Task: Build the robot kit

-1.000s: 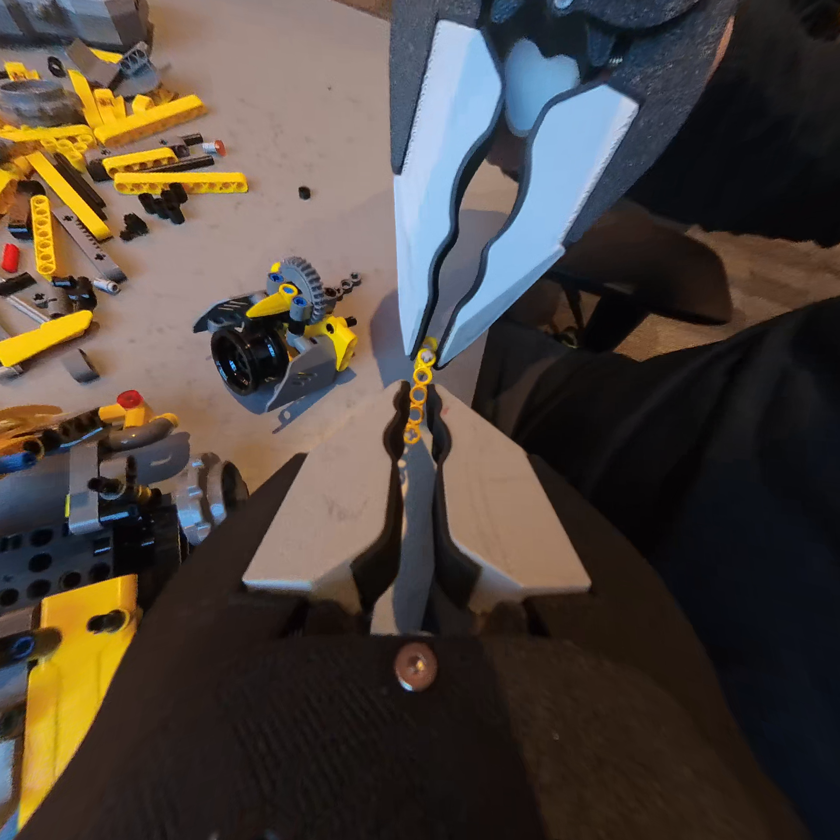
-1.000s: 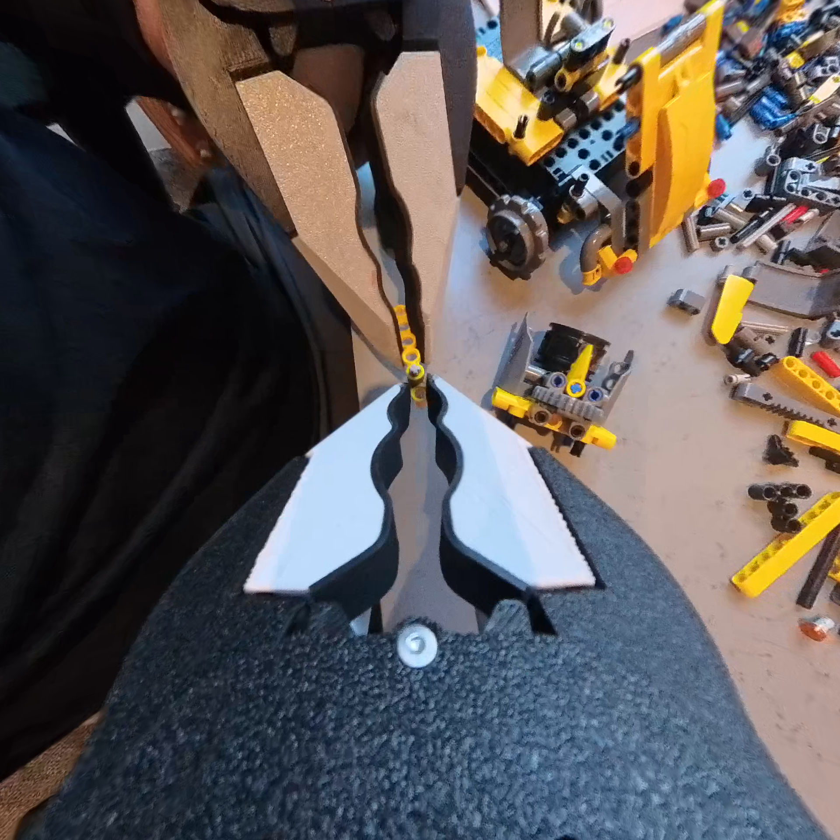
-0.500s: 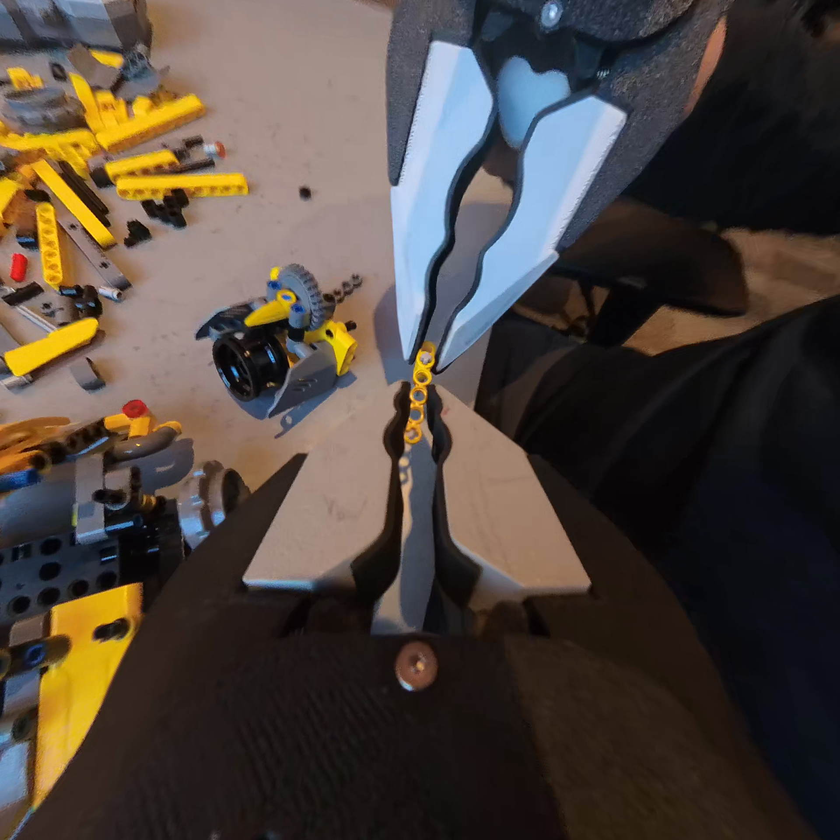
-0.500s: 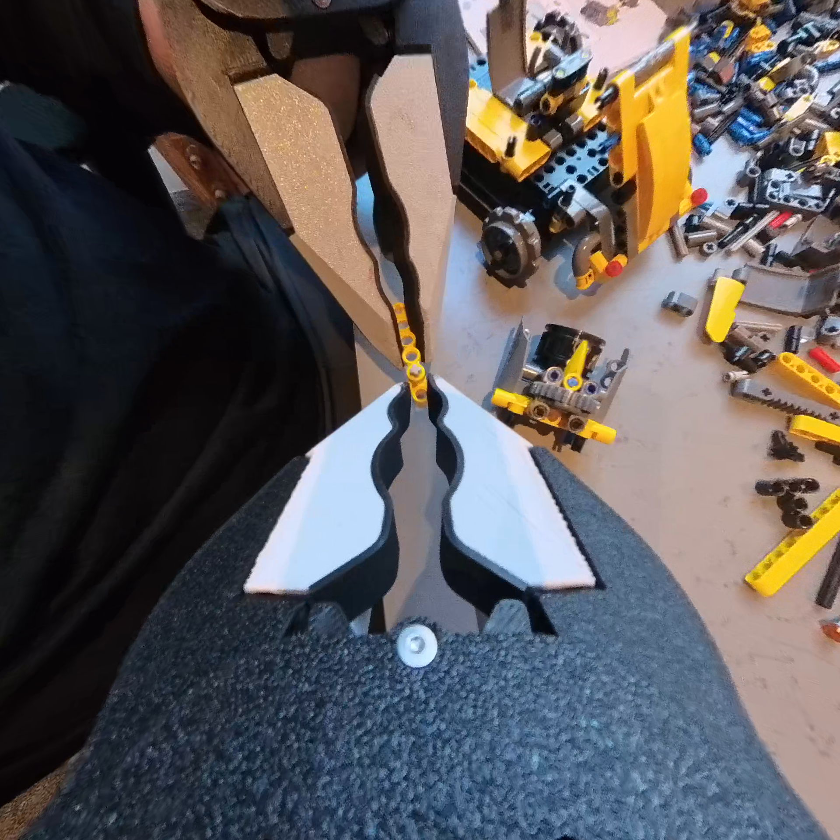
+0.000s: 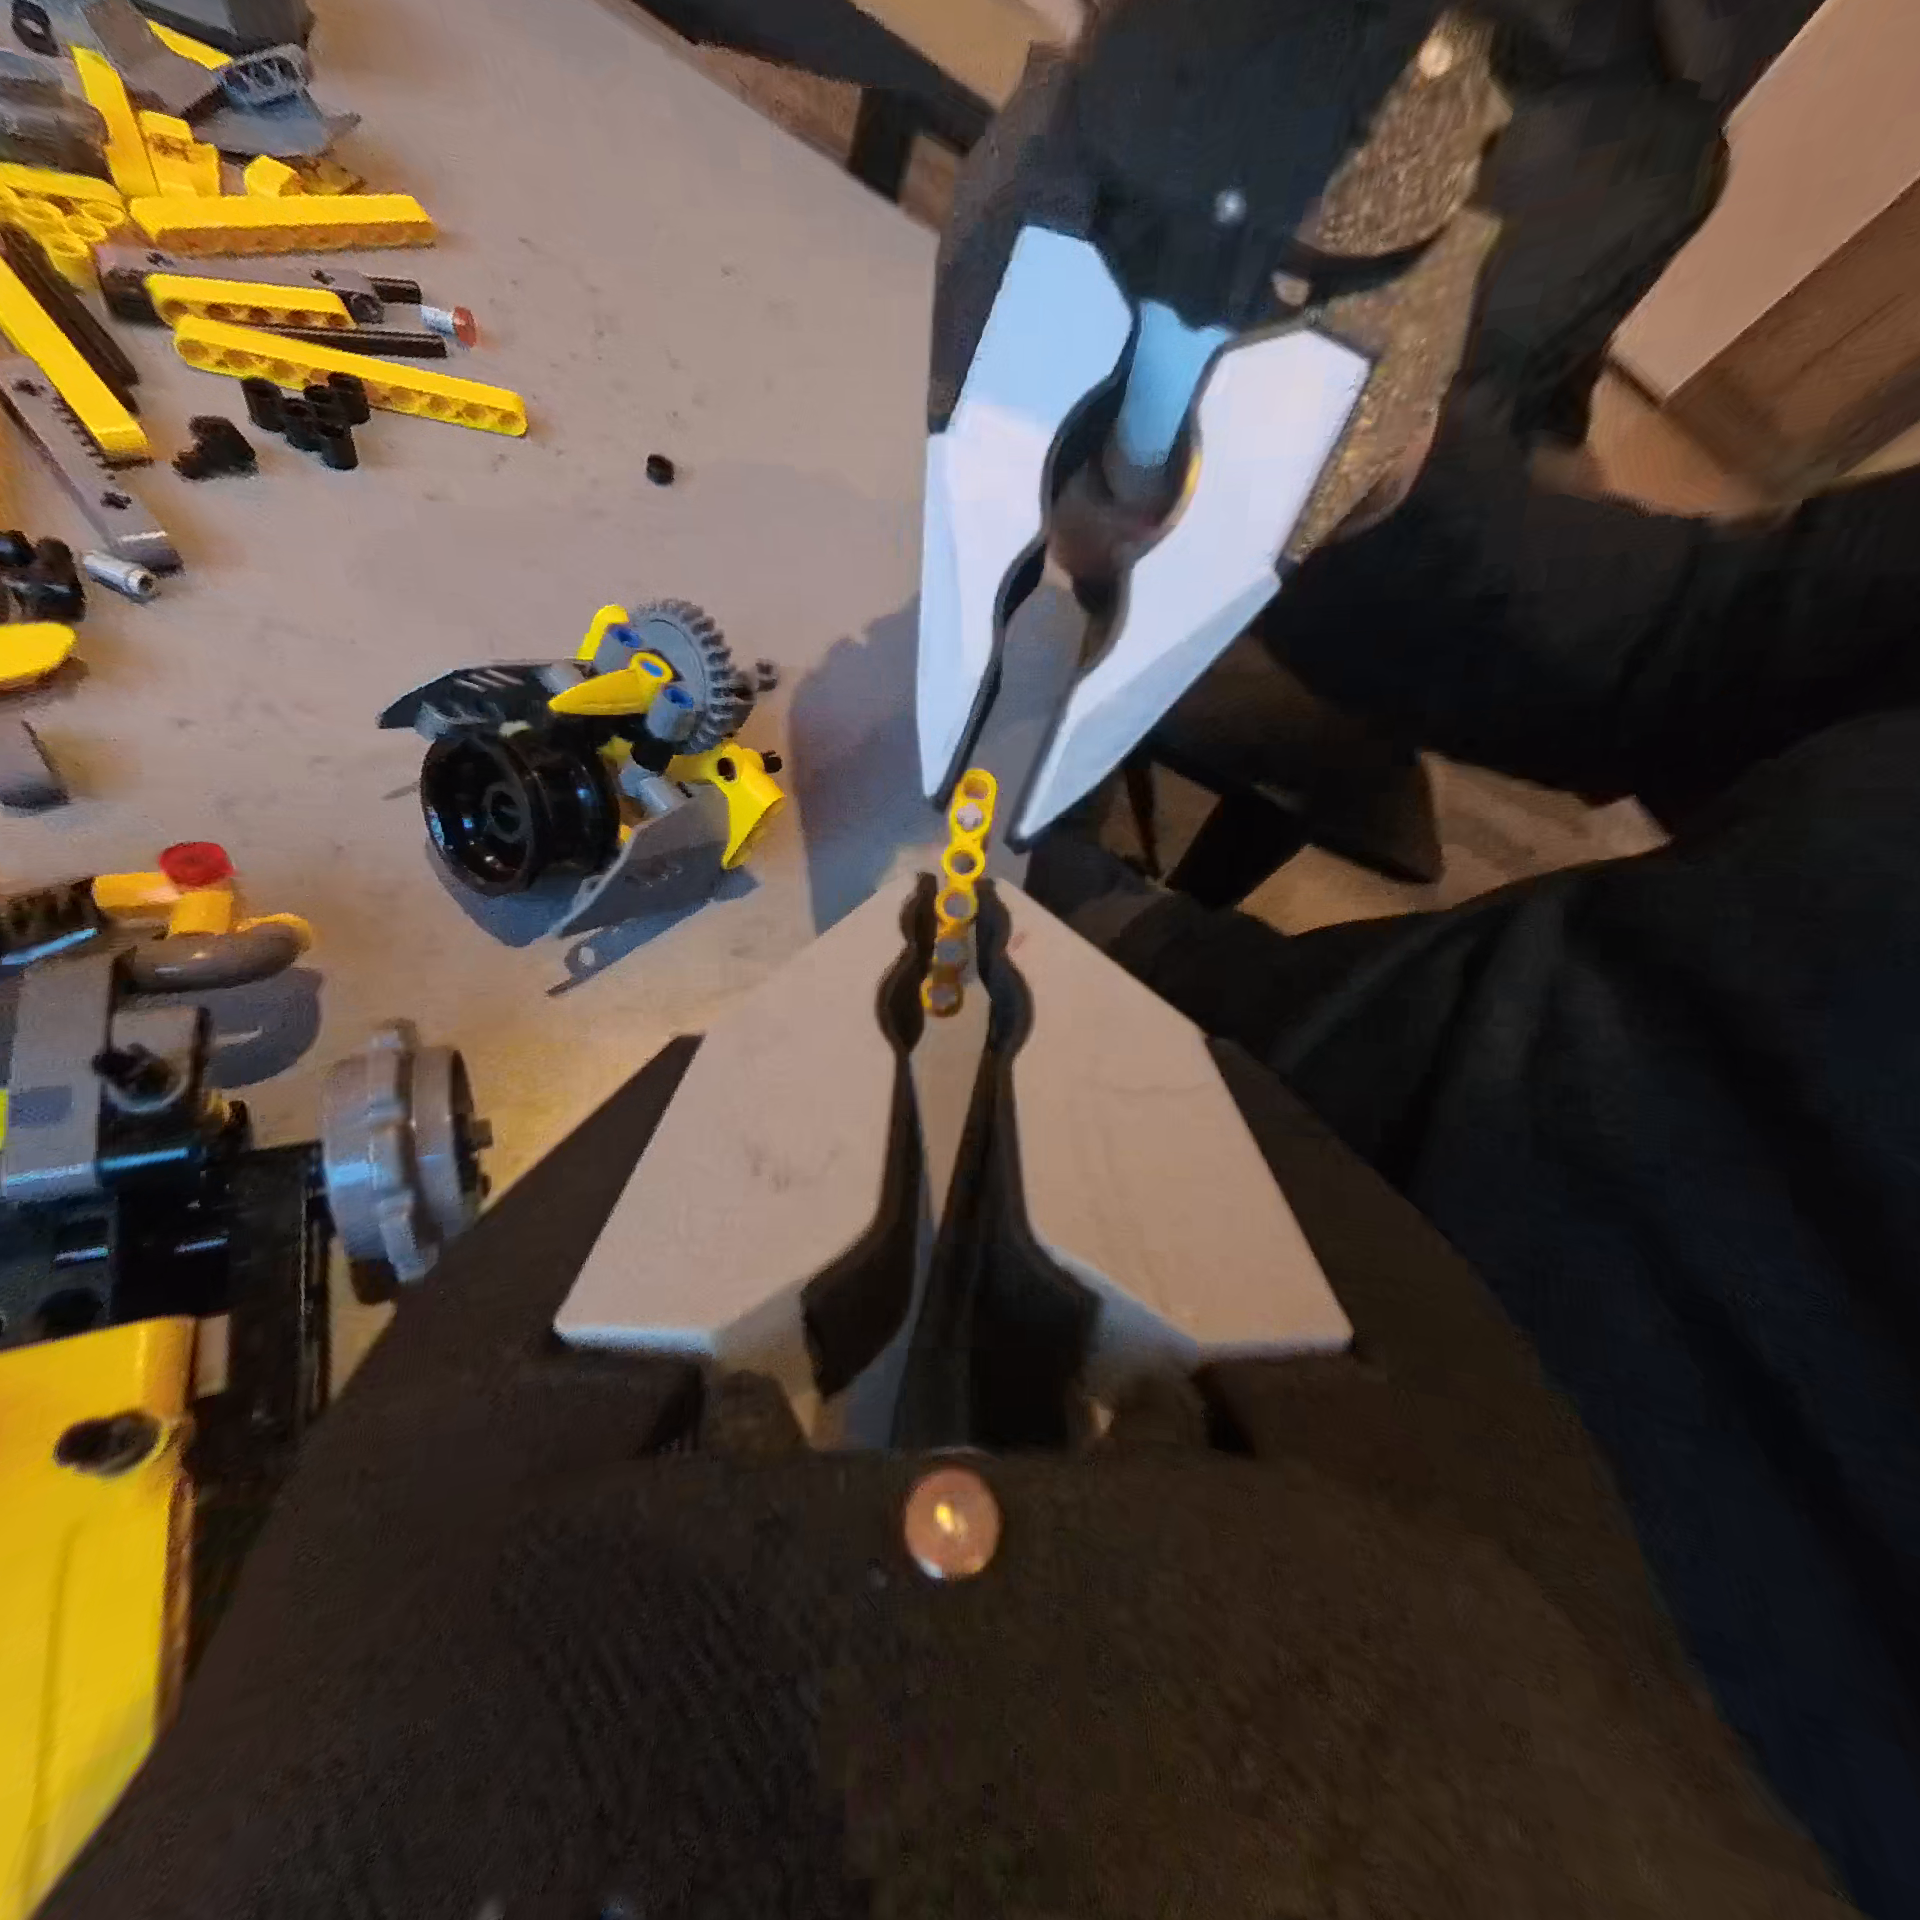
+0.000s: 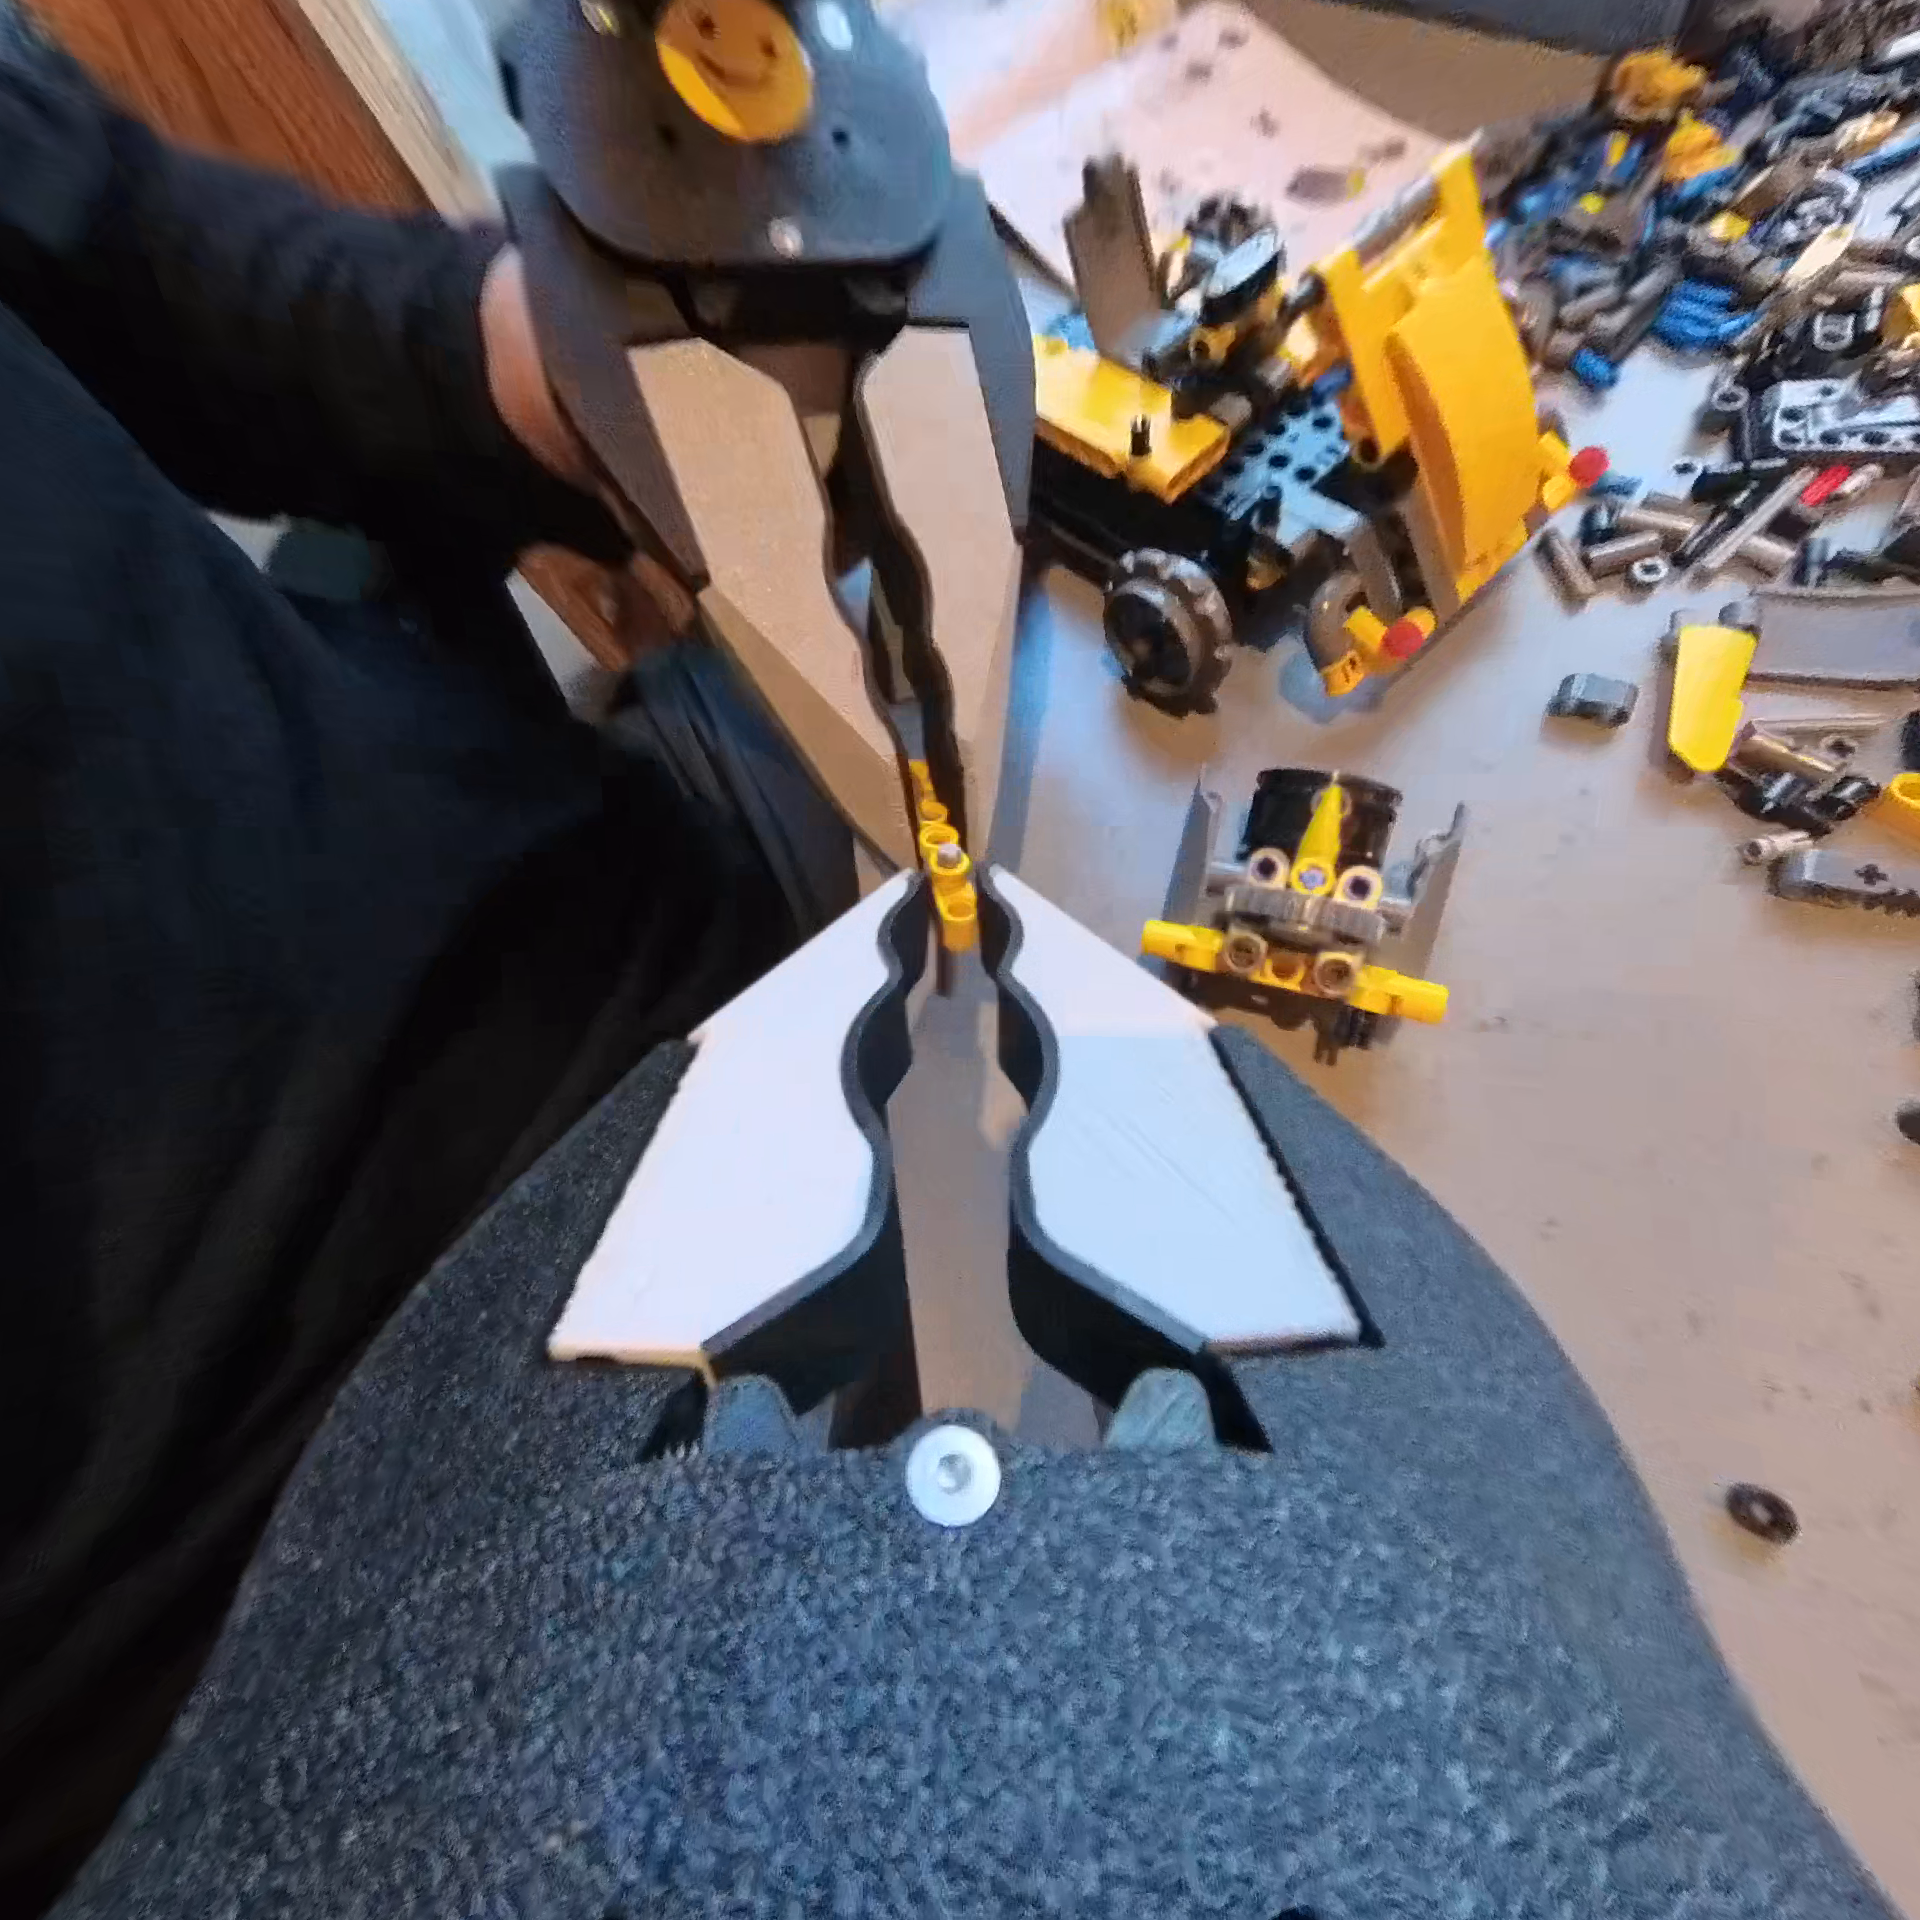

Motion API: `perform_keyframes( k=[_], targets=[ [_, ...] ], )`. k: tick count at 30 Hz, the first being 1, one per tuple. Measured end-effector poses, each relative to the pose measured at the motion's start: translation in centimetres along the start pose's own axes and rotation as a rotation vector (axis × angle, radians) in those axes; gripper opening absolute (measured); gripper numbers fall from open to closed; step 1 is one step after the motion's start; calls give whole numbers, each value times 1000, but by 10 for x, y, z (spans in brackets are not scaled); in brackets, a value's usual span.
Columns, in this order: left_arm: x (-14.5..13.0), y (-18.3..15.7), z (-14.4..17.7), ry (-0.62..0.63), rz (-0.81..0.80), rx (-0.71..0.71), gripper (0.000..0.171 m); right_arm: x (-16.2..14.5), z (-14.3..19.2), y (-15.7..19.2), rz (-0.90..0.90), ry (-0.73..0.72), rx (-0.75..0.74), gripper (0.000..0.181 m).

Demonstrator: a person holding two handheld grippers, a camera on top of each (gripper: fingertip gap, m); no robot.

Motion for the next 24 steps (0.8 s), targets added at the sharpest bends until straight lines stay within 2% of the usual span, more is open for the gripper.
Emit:
perform_keyframes(
  k=[2, 5, 8, 10, 12, 17, 20, 24],
  targets=[
    [3, 4, 6, -32, 105, -55, 4, 3, 3, 4, -3, -57, 34, 22],
    [6, 11, 15, -80, 254, -148, 4, -2, 4, 8, 34, -45, 2, 37],
    [6, 11, 18, -91, 339, -229, 4, -4, -1, 11, 37, -36, -22, 37],
    [7, 9, 17, -99, 364, -252, 4, -4, -5, 13, 13, -45, 4, 25],
    [7, 7, 17, -109, 345, -238, 4, -3, -9, 15, 12, -56, 18, 8],
    [3, 4, 20, -112, 186, -120, 5, -8, -15, 15, -23, -80, 37, 5],
    [-2, 2, 20, -118, 70, -48, 5, -15, -20, 13, -21, -59, 11, 15],
    [-12, 4, 22, -172, -103, 49, 5, -20, -27, 12, 76, -8, -79, 26]
  ],
)
Point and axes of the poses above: each gripper's, where its closed fingertips meet, z back along the fingers, x out of its top, y = z × x across the jaws, the point moved 7 cm from there along z, back along the fingers, and after that the axes turned 14 degrees about x, right-handed, at the moved point
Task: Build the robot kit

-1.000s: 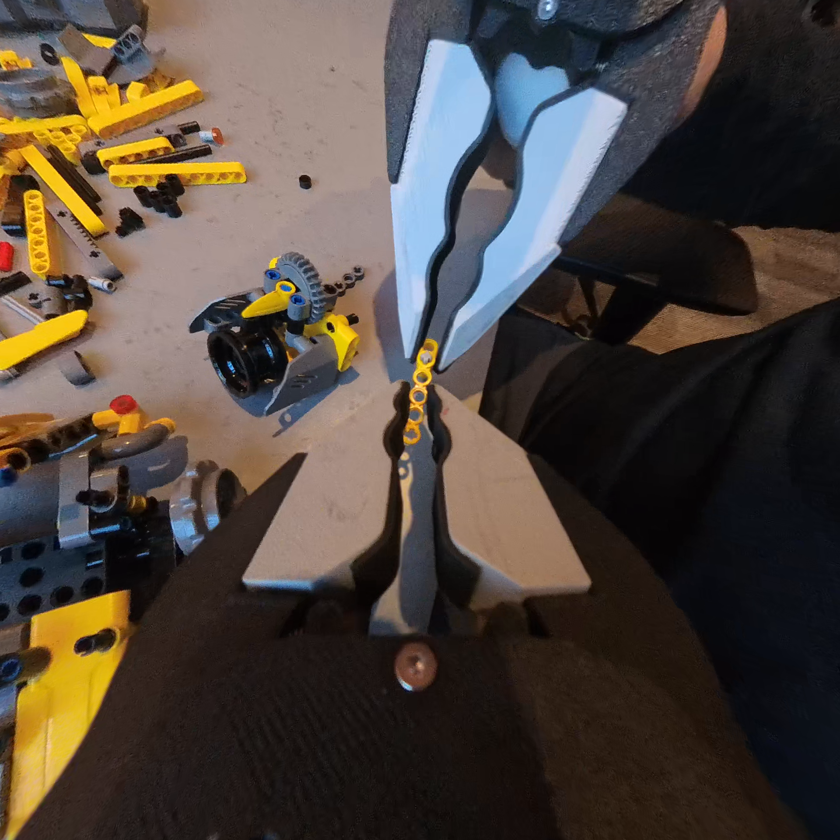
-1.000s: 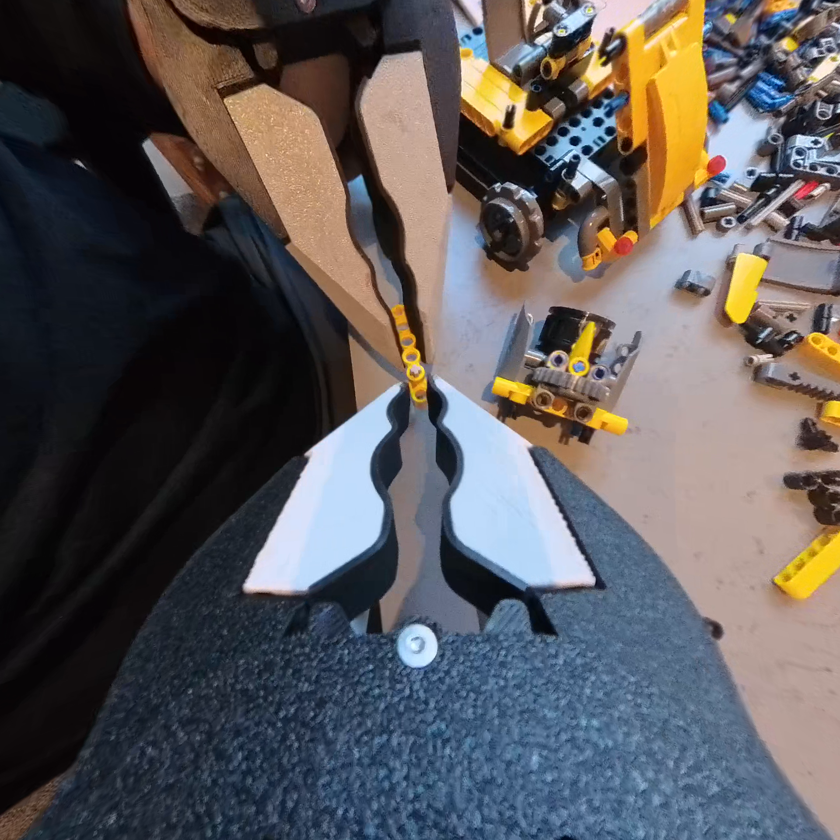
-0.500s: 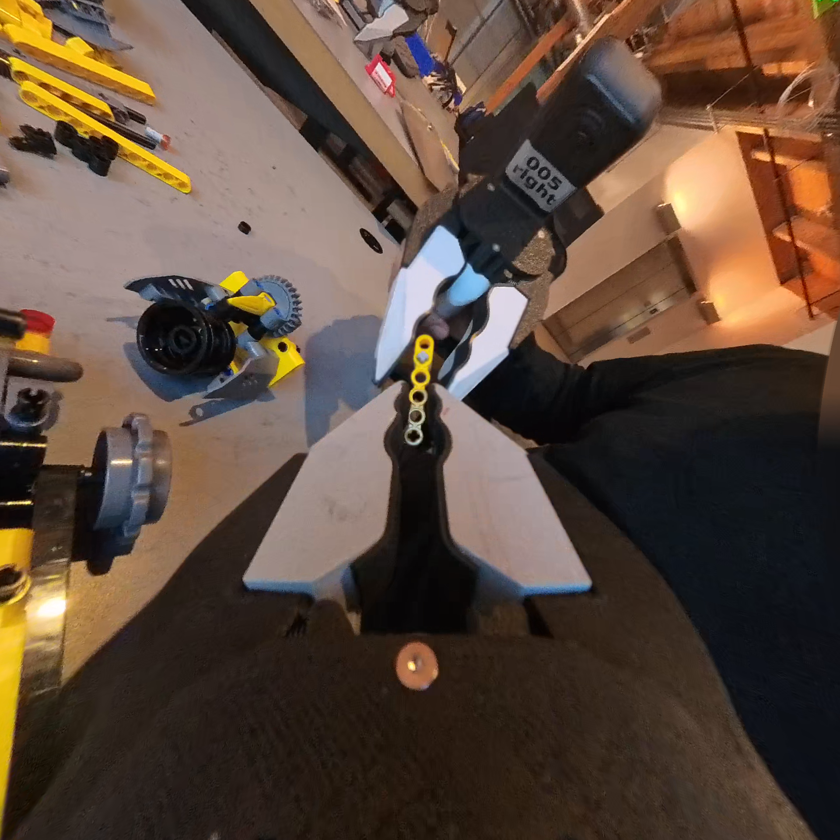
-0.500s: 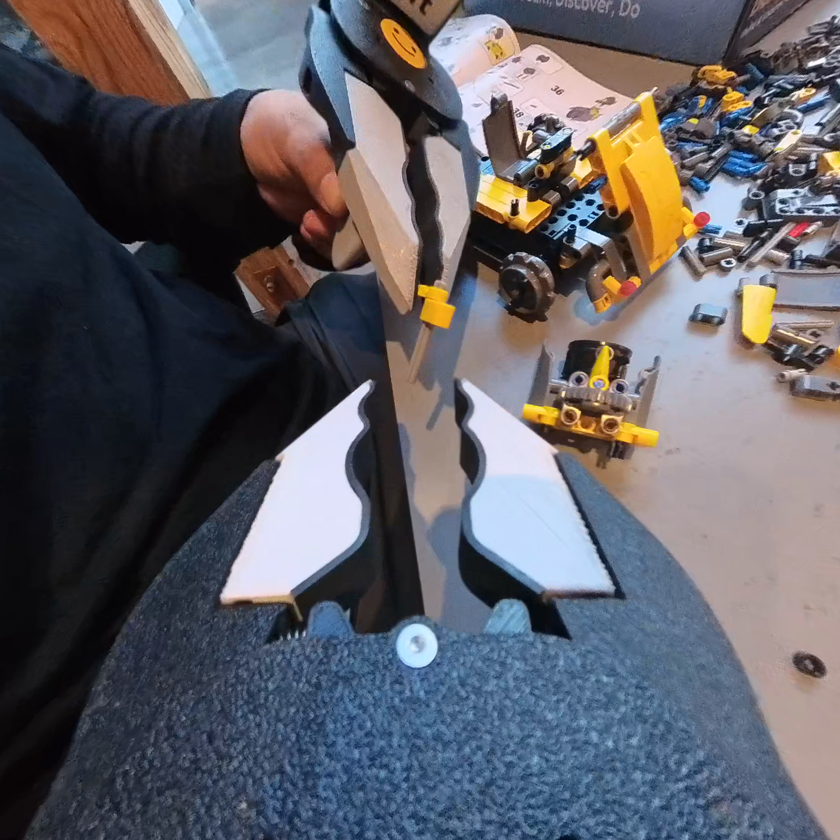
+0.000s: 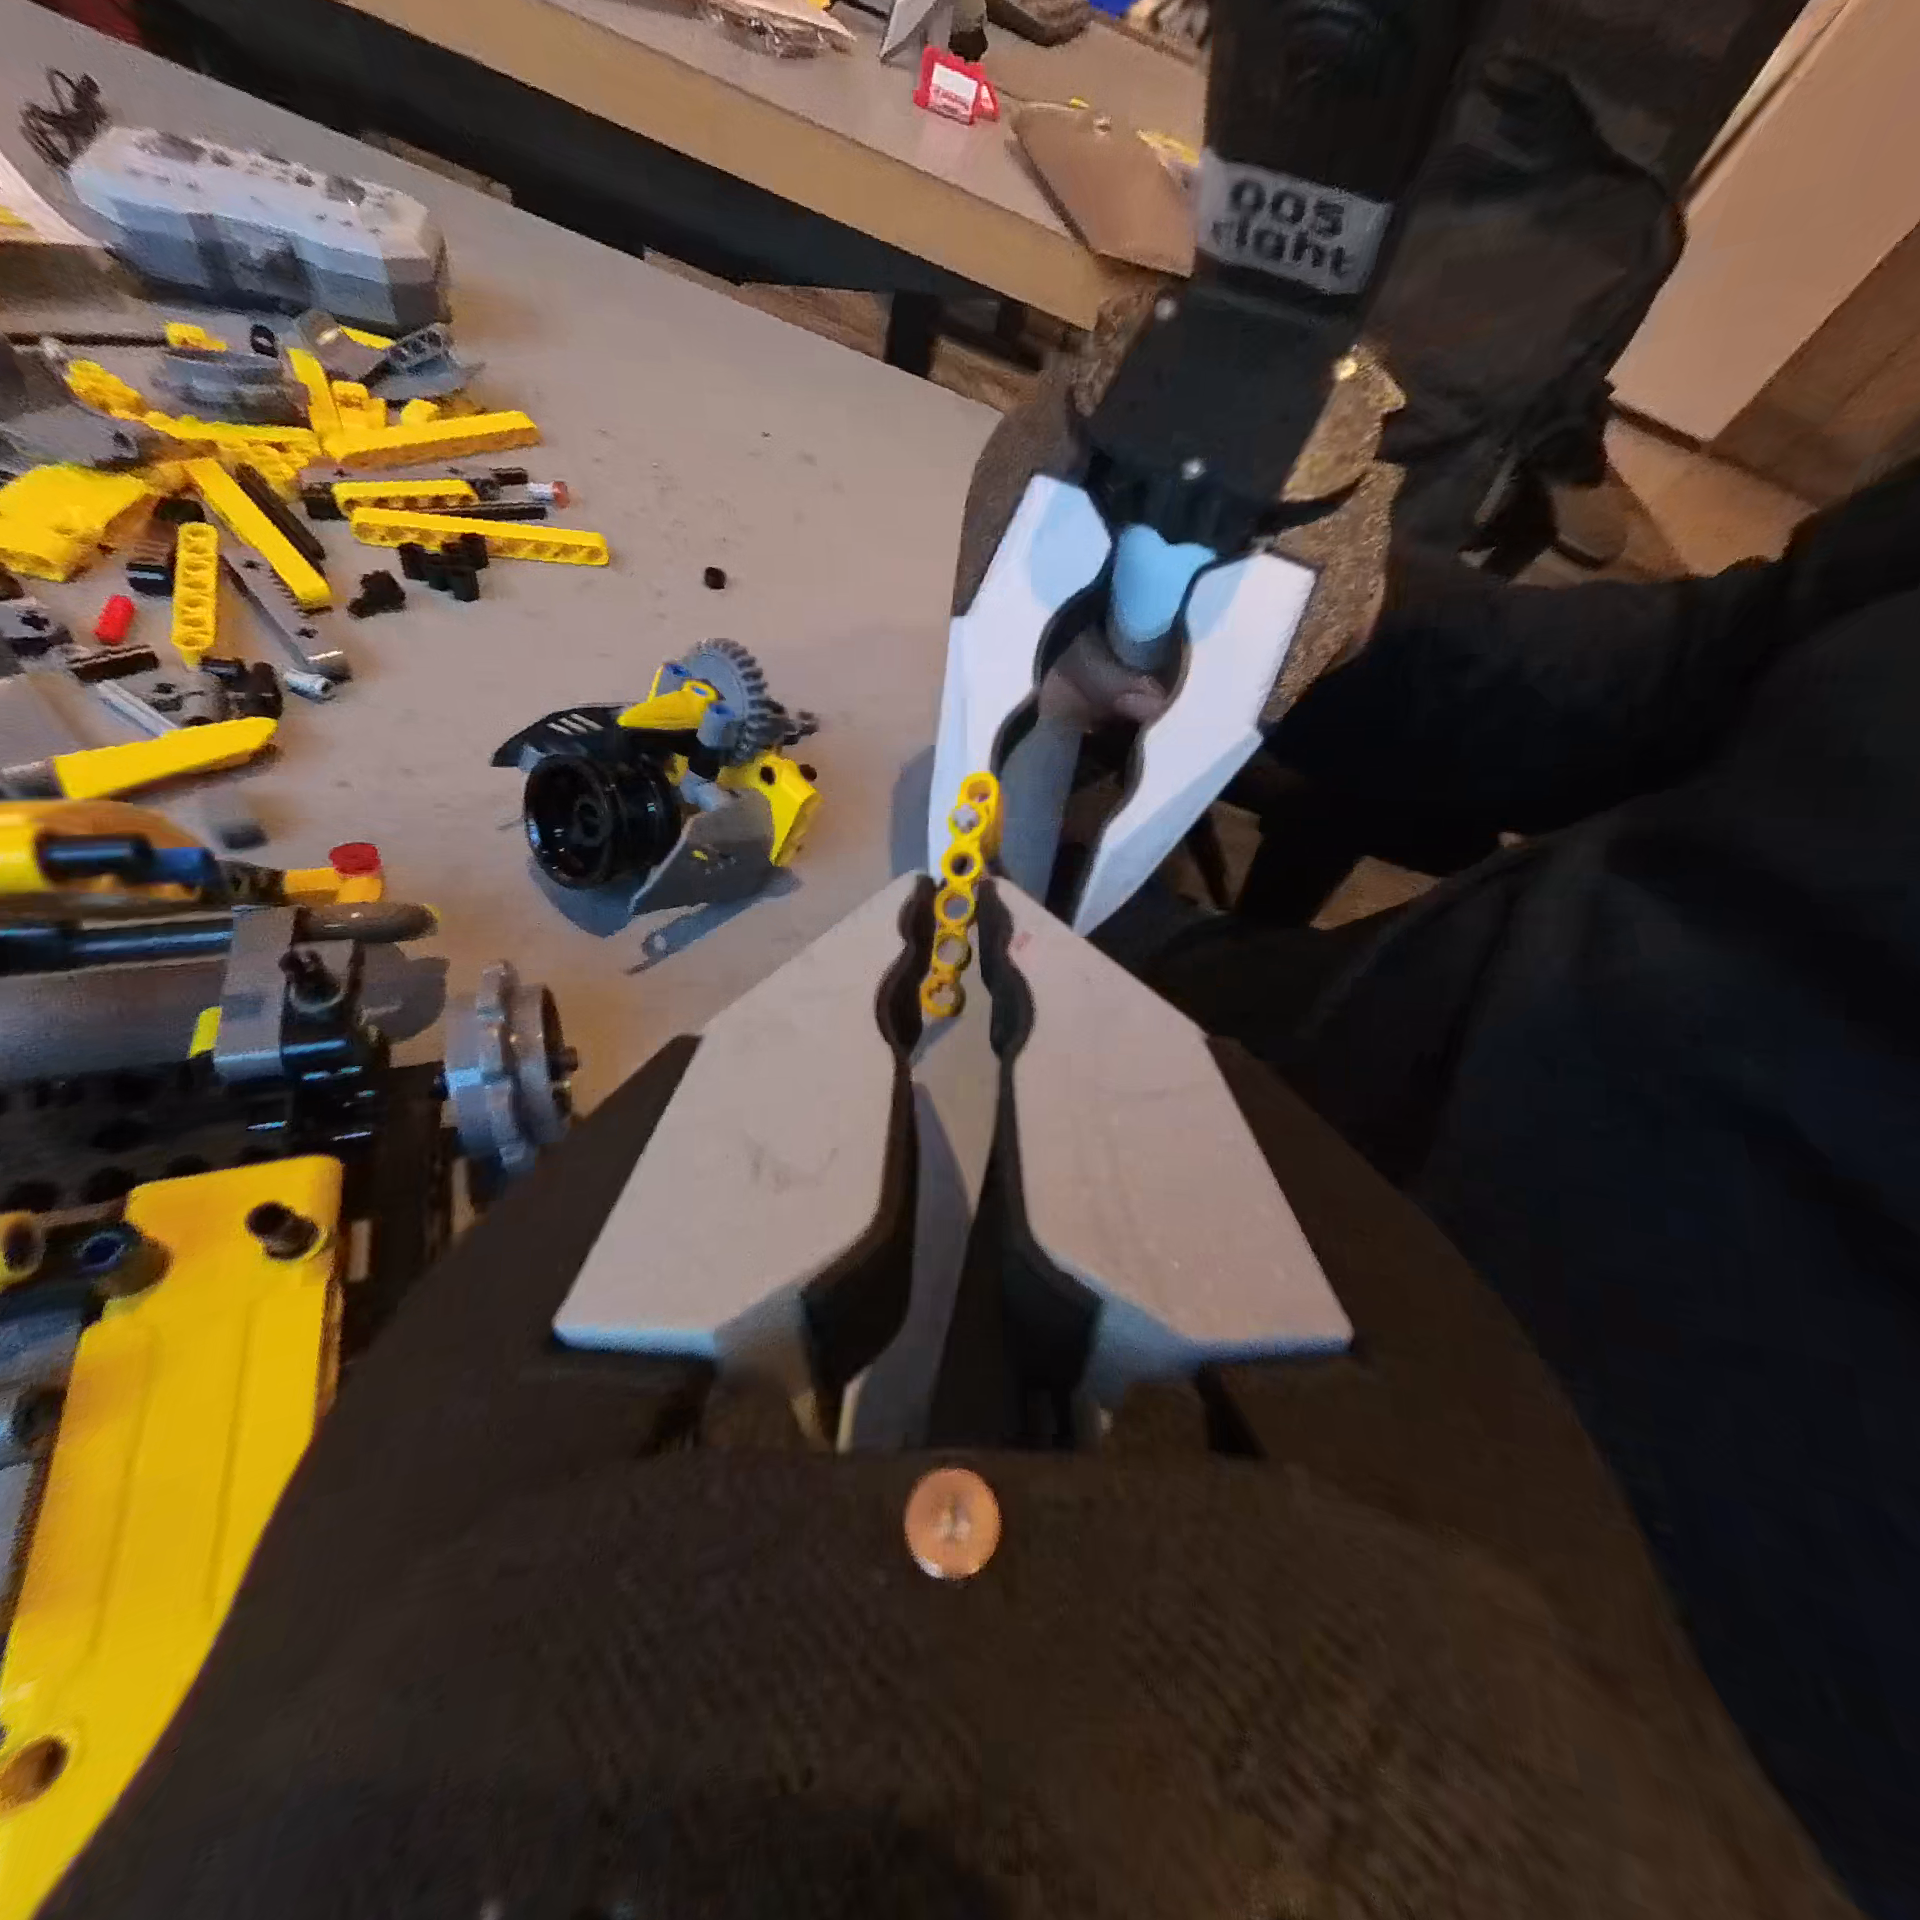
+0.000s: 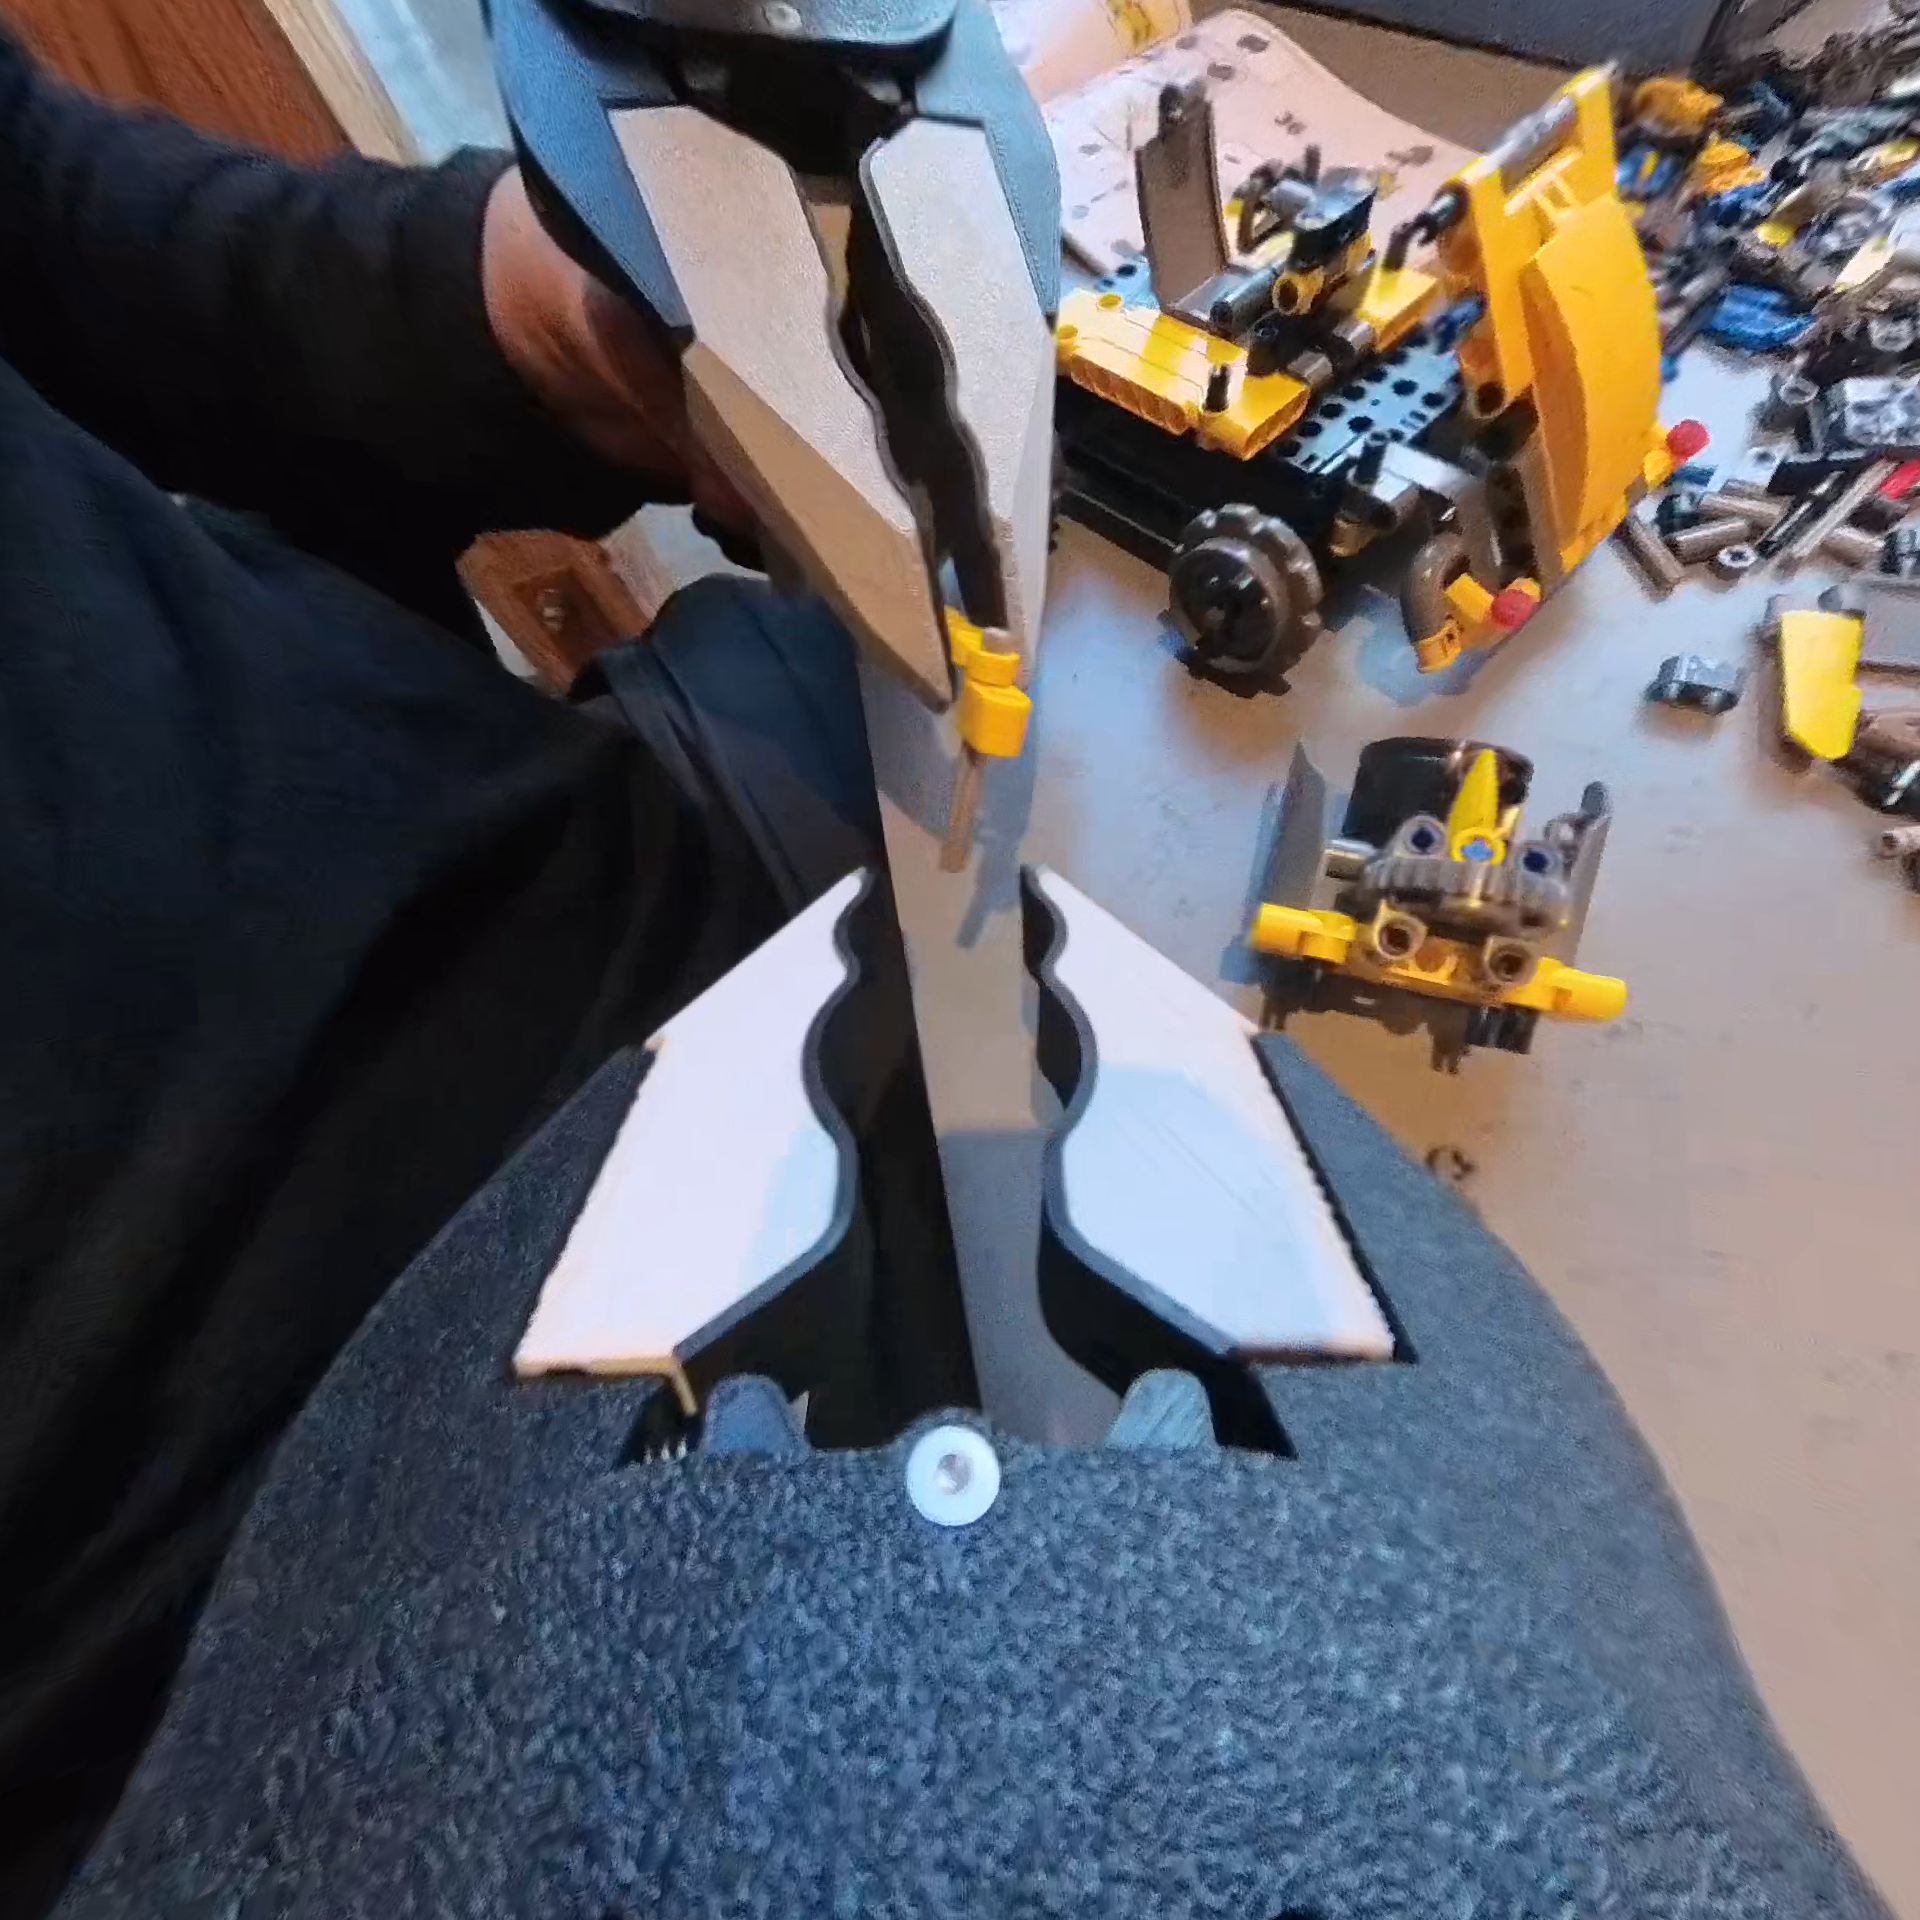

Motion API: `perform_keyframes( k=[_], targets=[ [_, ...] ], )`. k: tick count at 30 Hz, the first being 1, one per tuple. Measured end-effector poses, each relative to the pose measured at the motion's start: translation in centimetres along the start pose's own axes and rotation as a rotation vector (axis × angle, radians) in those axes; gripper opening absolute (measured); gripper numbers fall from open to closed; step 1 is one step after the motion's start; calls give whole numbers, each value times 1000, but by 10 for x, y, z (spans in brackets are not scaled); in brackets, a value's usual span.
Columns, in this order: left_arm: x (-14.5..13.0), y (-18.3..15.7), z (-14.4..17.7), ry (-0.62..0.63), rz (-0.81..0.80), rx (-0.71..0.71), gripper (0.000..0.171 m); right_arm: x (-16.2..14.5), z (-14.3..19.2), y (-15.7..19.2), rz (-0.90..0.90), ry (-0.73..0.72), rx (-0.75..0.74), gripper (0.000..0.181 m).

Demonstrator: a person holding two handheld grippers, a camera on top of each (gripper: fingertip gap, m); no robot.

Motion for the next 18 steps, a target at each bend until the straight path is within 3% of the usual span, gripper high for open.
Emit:
perform_keyframes(
  k=[6, 11, 18],
  targets=[
    [-6, -5, 14, -90, -133, 38, 5, 7, 20, -1, 104, -107, -133, 30],
    [-7, -6, 16, -121, -168, 69, 5, -2, 60, -15, 150, -194, -380, 29],
    [-12, -5, 9, -57, -146, 59, 5, -5, 70, -16, 152, -247, -279, 31]
  ],
)
Point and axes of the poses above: each gripper's, where its closed fingertips meet, z back along the fingers, x out of its top, y = z × x across the jaws, the point moved 7 cm from there along z, back along the fingers, and after that the axes turned 14 degrees about x, right-handed, at the moved point
